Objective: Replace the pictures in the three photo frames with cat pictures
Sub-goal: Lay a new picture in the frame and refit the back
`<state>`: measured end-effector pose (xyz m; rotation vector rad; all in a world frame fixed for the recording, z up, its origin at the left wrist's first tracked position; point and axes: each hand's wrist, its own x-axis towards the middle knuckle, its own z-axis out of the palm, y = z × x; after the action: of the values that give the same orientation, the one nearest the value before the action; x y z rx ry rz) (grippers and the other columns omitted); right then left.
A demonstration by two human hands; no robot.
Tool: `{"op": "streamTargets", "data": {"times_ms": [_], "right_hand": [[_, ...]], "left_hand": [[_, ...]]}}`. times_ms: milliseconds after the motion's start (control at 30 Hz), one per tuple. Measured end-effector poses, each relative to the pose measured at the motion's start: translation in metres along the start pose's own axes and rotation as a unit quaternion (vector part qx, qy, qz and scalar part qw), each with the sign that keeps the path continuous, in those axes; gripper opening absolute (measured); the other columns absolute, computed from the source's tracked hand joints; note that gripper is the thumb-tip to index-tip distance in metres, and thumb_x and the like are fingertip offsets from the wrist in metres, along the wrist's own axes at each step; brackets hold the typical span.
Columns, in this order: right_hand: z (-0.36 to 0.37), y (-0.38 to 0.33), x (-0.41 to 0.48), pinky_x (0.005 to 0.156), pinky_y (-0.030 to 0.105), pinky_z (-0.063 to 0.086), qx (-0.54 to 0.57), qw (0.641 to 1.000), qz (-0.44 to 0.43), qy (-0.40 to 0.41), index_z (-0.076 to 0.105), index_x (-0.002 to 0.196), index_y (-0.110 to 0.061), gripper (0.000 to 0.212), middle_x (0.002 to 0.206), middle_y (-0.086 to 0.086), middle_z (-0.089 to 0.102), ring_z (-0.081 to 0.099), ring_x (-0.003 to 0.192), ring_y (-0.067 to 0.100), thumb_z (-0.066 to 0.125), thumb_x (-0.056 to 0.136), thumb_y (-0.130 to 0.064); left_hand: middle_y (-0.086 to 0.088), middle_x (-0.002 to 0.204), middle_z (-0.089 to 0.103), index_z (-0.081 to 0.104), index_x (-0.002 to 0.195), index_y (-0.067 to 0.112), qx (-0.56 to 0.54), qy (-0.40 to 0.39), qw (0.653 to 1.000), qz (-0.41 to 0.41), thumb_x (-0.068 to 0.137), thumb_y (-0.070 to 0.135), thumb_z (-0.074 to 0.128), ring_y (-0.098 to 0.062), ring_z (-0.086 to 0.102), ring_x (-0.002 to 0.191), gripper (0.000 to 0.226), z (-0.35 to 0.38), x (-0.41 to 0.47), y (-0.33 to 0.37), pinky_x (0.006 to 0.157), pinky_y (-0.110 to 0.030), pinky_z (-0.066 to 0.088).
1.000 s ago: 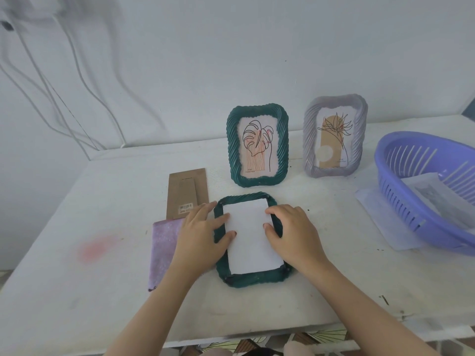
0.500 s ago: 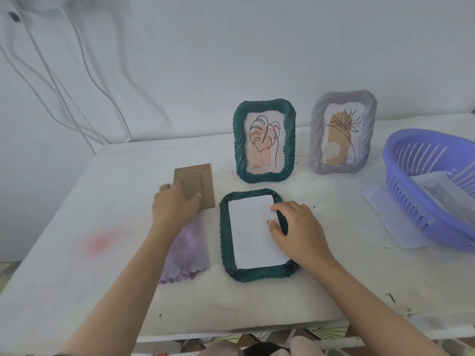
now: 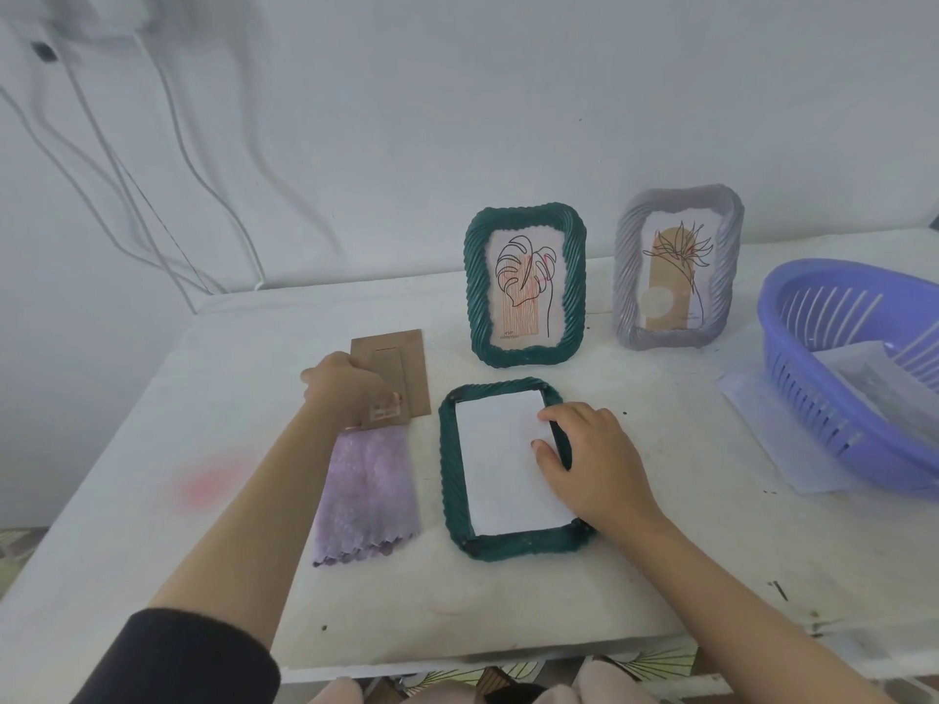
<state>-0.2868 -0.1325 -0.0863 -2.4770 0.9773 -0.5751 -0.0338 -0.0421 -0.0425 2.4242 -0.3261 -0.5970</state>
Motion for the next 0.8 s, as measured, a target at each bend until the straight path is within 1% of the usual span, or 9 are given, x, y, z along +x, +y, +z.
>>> {"op": "streamTargets", "data": {"times_ms": [67, 133, 167, 233, 367, 467, 500, 633, 800], "right_hand": [[0.000, 0.000, 0.000, 0.082, 0.025, 0.039, -0.003, 1.000, -0.002, -0.003, 0.056, 0.118, -0.019, 0.032, 0.119, -0.006, 0.058, 0.049, 0.102, 0.017, 0.054, 0.088, -0.029], [0.000, 0.000, 0.001, 0.083, 0.025, 0.038, -0.003, 1.000, -0.003, -0.005, 0.056, 0.119, -0.019, 0.033, 0.120, -0.006, 0.058, 0.049, 0.103, 0.017, 0.053, 0.088, -0.030], [0.000, 0.000, 0.001, 0.083, 0.024, 0.038, -0.002, 1.000, -0.003, -0.004, 0.056, 0.119, -0.019, 0.033, 0.120, -0.006, 0.057, 0.049, 0.104, 0.017, 0.053, 0.088, -0.030], [0.000, 0.000, 0.001, 0.083, 0.023, 0.037, -0.003, 1.000, -0.004, -0.005, 0.055, 0.119, -0.020, 0.033, 0.121, -0.006, 0.057, 0.048, 0.105, 0.017, 0.053, 0.089, -0.030], [-0.001, 0.000, 0.001, 0.082, 0.021, 0.035, -0.007, 1.000, -0.008, -0.005, 0.055, 0.120, -0.020, 0.033, 0.121, -0.006, 0.057, 0.048, 0.106, 0.016, 0.052, 0.089, -0.031], [-0.001, 0.000, 0.001, 0.081, 0.021, 0.035, -0.009, 1.000, -0.011, -0.006, 0.054, 0.120, -0.020, 0.033, 0.121, -0.007, 0.056, 0.048, 0.105, 0.015, 0.052, 0.089, -0.031], [-0.001, 0.000, 0.001, 0.080, 0.021, 0.034, -0.007, 1.000, -0.012, -0.007, 0.054, 0.120, -0.020, 0.033, 0.121, -0.007, 0.056, 0.048, 0.105, 0.015, 0.052, 0.089, -0.031], [-0.003, 0.000, 0.002, 0.083, 0.023, 0.037, -0.004, 1.000, -0.013, -0.010, 0.055, 0.120, -0.020, 0.033, 0.121, -0.006, 0.056, 0.048, 0.105, 0.016, 0.052, 0.089, -0.031], [-0.004, 0.001, 0.000, 0.084, 0.024, 0.038, 0.005, 1.000, -0.009, -0.015, 0.055, 0.119, -0.021, 0.031, 0.121, -0.007, 0.056, 0.047, 0.106, 0.016, 0.052, 0.090, -0.032]], "left_hand": [[-0.013, 0.125, 0.040, 0.058, 0.105, 0.014, 0.007, 0.002, 1.000, -0.009, 0.067, 0.022, 0.081, -0.021, 0.044, 0.083, 0.045, -0.001, 0.003, 0.002, 0.076, -0.028, 0.044], [-0.010, 0.115, 0.047, 0.057, 0.107, 0.015, 0.022, 0.001, 1.000, -0.006, 0.068, 0.023, 0.079, -0.025, 0.048, 0.098, 0.046, -0.002, 0.006, 0.003, 0.087, -0.030, 0.045], [-0.008, 0.108, 0.050, 0.057, 0.105, 0.015, 0.025, 0.001, 1.000, -0.005, 0.068, 0.022, 0.080, -0.027, 0.049, 0.106, 0.045, -0.003, 0.007, 0.003, 0.093, -0.033, 0.045], [-0.007, 0.099, 0.053, 0.057, 0.096, 0.013, -0.010, -0.001, 1.000, -0.005, 0.064, 0.014, 0.082, -0.030, 0.052, 0.108, 0.040, -0.006, 0.009, 0.003, 0.095, -0.039, 0.046], [-0.013, 0.102, 0.057, 0.056, 0.084, 0.011, -0.126, -0.012, 0.992, 0.001, 0.061, -0.008, 0.077, -0.030, 0.056, 0.092, 0.036, -0.009, 0.008, 0.002, 0.081, -0.038, 0.052], [-0.013, 0.103, 0.060, 0.055, 0.080, 0.018, -0.163, -0.015, 0.986, 0.036, 0.058, -0.012, 0.074, -0.032, 0.060, 0.095, 0.041, -0.009, 0.007, -0.003, 0.081, -0.042, 0.053], [-0.014, 0.101, 0.061, 0.057, 0.081, 0.018, -0.175, -0.025, 0.983, 0.048, 0.058, -0.014, 0.072, -0.032, 0.061, 0.093, 0.043, -0.010, 0.008, -0.004, 0.078, -0.040, 0.054], [-0.015, 0.095, 0.060, 0.062, 0.099, 0.012, -0.230, -0.085, 0.965, 0.096, 0.062, -0.024, 0.063, -0.023, 0.060, 0.073, 0.051, -0.017, 0.001, -0.001, 0.046, -0.019, 0.051], [-0.016, 0.098, 0.059, 0.060, 0.112, 0.006, -0.284, -0.069, 0.948, 0.130, 0.068, -0.025, 0.056, -0.023, 0.058, 0.070, 0.054, -0.026, -0.004, 0.000, 0.046, -0.017, 0.051]]}}
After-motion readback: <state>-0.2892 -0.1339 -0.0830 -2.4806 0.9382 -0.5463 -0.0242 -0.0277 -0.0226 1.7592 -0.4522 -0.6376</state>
